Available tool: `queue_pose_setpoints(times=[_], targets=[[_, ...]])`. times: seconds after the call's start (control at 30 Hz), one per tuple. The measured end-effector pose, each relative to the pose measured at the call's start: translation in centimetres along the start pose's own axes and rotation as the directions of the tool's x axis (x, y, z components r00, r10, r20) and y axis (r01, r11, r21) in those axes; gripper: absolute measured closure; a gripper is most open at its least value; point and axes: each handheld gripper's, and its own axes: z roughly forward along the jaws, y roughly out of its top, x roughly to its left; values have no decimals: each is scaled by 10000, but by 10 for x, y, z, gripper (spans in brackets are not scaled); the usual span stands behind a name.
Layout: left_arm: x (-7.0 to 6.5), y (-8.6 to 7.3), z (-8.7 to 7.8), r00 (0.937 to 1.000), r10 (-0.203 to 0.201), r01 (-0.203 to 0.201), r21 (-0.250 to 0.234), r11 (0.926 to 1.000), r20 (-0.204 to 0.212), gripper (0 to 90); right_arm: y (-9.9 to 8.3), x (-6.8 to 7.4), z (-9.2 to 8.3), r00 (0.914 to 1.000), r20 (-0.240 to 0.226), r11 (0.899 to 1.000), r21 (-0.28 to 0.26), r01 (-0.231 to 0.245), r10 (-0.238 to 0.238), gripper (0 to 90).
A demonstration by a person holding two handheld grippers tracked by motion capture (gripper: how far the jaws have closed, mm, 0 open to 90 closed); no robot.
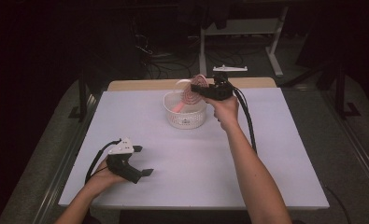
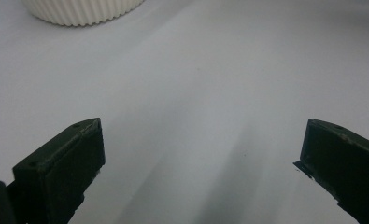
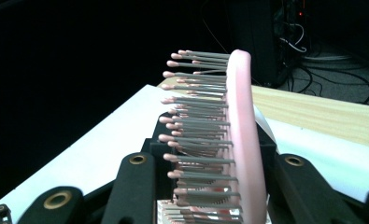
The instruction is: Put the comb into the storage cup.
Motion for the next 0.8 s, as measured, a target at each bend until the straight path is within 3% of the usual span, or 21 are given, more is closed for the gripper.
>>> queue_pose_setpoints(times=[0.37,0.6,0.8], targets=[[0,0,0,10000,12,-12,18,10000,24,4,-5,-8,4,9996,284,9993,374,-55,44,627],[0,0,0,10000,15,-15,10,10000,26,4,-7,-16,4,9991,214,9984,427,-383,374,619],[0,0,0,10000,23,-23,26,10000,23,5,-9,-23,4,9982,488,9971,651,-384,352,586]])
